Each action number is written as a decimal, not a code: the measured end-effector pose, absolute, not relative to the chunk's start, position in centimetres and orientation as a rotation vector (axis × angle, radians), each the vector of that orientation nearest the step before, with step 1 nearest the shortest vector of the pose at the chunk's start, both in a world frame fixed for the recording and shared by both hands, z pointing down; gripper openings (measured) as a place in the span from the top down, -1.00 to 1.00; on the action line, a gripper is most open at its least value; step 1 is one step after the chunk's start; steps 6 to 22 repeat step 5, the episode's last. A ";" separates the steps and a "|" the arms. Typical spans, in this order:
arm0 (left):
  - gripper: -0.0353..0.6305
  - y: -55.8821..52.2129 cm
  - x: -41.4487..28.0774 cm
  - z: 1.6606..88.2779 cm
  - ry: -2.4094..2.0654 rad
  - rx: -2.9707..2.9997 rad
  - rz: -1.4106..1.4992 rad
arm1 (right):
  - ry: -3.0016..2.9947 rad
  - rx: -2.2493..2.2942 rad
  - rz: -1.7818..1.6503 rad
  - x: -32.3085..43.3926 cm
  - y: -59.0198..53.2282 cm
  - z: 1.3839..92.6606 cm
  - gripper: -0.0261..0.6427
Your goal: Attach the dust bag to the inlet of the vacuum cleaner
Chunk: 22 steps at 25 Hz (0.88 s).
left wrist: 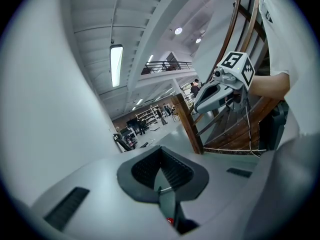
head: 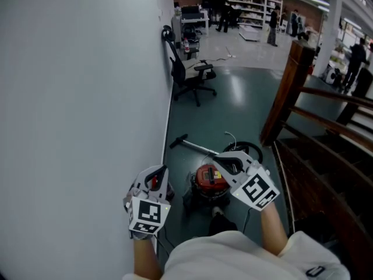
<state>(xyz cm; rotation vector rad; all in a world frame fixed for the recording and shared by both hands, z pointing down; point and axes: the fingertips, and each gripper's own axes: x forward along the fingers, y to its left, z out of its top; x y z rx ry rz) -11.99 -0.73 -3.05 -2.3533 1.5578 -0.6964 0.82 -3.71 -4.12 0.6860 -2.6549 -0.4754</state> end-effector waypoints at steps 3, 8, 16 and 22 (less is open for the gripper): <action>0.89 -1.0 -12.2 -2.9 1.555 -2.353 -0.701 | -2.651 0.686 -0.476 0.6 -4.0 -4.0 0.84; 0.89 -1.1 -12.3 -2.9 1.555 -2.351 -0.703 | -2.646 0.684 -0.478 0.6 -4.1 -3.9 0.84; 0.89 -1.1 -12.3 -2.9 1.555 -2.351 -0.703 | -2.646 0.684 -0.478 0.6 -4.1 -3.9 0.84; 0.89 -1.1 -12.3 -2.9 1.555 -2.351 -0.703 | -2.646 0.684 -0.478 0.6 -4.1 -3.9 0.84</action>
